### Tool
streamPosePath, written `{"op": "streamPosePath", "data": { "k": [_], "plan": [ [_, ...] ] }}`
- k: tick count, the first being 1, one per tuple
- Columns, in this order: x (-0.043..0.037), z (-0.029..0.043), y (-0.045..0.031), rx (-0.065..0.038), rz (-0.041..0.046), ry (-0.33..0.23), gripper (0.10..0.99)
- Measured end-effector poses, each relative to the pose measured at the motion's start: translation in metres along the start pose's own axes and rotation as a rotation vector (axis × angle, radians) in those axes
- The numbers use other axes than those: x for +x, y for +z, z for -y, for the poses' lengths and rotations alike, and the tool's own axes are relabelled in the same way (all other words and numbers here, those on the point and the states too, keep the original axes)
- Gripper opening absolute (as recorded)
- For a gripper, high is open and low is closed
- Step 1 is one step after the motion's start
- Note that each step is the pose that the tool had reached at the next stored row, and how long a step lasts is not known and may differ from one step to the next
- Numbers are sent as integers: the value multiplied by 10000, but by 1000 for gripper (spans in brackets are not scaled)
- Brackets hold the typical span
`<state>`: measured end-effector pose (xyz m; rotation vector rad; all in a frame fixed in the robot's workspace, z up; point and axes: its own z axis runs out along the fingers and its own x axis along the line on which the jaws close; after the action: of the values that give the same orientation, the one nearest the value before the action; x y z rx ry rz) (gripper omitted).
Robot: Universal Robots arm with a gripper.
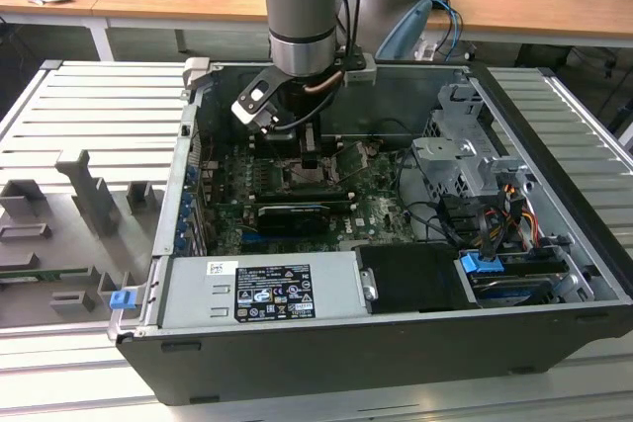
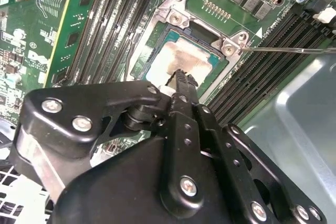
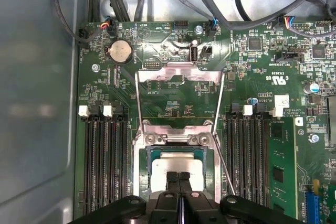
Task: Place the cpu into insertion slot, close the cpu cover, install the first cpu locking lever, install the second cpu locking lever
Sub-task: 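Place the cpu into insertion slot, then close the cpu cover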
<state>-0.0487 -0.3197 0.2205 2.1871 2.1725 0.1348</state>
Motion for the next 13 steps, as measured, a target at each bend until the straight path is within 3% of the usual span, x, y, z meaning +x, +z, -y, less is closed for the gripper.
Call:
{"op": "streamPosePath", "data": {
  "k": [8, 9, 13],
  "plan": [
    [1, -5, -45, -1, -1, 0, 106],
    [1, -36, -46, 32, 0, 0, 106],
    [3, -48, -122, 36, -9, 2, 106]
  ]
}}
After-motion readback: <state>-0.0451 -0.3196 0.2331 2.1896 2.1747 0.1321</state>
